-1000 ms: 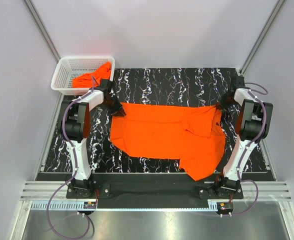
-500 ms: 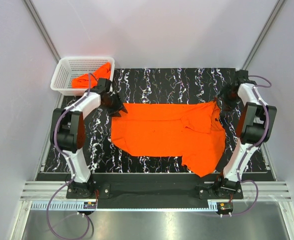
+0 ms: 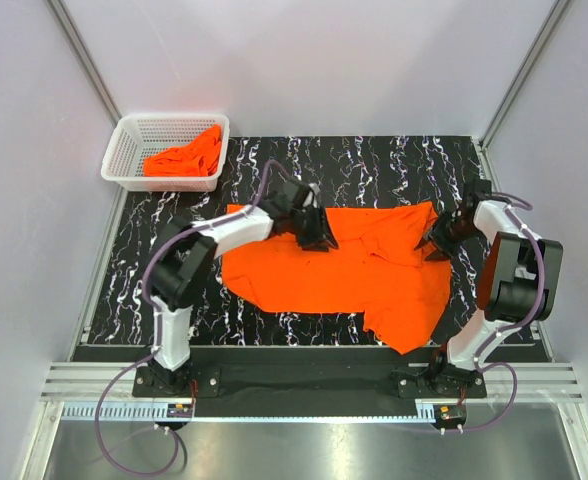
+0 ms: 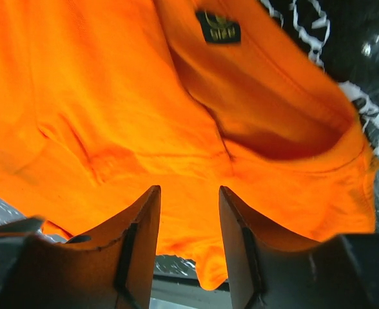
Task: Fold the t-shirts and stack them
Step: Fold the tshirt
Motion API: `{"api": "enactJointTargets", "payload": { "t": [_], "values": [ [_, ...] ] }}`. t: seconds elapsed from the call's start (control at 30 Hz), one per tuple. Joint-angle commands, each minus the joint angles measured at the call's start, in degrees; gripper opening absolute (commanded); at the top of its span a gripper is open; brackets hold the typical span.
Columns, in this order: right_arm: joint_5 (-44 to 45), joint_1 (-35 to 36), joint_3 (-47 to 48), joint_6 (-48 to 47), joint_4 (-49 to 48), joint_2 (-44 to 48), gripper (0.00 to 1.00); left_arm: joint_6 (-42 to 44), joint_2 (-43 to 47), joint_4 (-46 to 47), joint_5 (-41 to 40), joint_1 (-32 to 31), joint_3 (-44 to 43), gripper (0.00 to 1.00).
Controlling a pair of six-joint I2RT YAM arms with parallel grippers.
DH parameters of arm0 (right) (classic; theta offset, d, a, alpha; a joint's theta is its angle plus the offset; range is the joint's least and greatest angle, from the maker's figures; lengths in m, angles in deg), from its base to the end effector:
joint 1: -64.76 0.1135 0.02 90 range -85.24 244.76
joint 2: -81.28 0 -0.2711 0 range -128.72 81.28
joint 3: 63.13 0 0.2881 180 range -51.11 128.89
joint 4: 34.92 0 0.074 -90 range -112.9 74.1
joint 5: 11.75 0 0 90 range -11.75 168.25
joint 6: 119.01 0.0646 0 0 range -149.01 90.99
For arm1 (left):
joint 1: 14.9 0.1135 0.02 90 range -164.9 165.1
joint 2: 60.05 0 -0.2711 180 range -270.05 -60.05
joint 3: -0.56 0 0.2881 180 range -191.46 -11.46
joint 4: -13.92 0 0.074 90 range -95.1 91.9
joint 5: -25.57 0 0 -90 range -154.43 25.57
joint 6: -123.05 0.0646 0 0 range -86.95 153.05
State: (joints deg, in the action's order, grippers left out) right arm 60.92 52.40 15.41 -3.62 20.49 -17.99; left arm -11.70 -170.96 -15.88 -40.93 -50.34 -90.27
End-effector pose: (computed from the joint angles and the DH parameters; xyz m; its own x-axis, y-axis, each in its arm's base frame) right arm 0.3613 -0.0595 0.1474 -0.7990 0.5941 -0.0924 0.5283 0.7671 0.3640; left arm 0.3706 -0.2954 0.1659 -0.9642 -0.1062 -0.2430 0.0877 0.7370 -0.6702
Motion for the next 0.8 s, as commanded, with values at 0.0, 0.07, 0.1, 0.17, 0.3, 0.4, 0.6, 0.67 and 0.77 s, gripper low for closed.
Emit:
{"api": "enactJointTargets", "payload": {
  "t": [0.0,0.07,0.1,0.17,0.3,0.4,0.6,0.67,0.77],
  "values": [
    [-2.9,0.1,-1.2,-1.2,-1.0,4.5,0.49,-9.4,-5.3,9.8,1.0,-2.9,-2.9,0.41],
    [-2.9,0.2,-1.6,-1.3,-1.0,4.3,0.50,-11.2,-7.4,12.2,0.8,-4.4,-4.9,0.41],
    [-2.9,0.1,-1.6,-1.3,-1.0,4.2,0.50,-11.4,-9.1,12.7,0.1,-4.8,-5.8,0.41],
    [-3.2,0.1,-1.7,-1.4,-1.1,3.3,0.50,-11.8,-10.9,12.8,-0.7,-5.4,-8.7,0.41],
    [-3.2,0.1,-1.9,-1.7,-1.1,2.7,0.50,-15.4,-14.4,14.9,-0.7,-5.7,-11.1,0.39],
    [-3.0,0.1,-2.0,-1.9,-1.5,2.8,0.50,-19.0,-16.2,18.9,0.2,-6.0,-10.8,0.36],
    [-2.8,0.1,-2.3,-2.4,-1.5,2.9,0.50,-20.9,-18.5,20.4,0.0,-7.2,-11.6,0.35],
    [-2.8,0.1,-2.4,-2.4,-1.6,2.9,0.50,-21.2,-19.0,20.7,0.1,-7.5,-11.9,0.35],
    [-3.0,0.1,-2.6,-2.4,-1.9,2.7,0.50,-21.4,-20.0,20.8,0.1,-8.2,-12.9,0.36]
  ]
}}
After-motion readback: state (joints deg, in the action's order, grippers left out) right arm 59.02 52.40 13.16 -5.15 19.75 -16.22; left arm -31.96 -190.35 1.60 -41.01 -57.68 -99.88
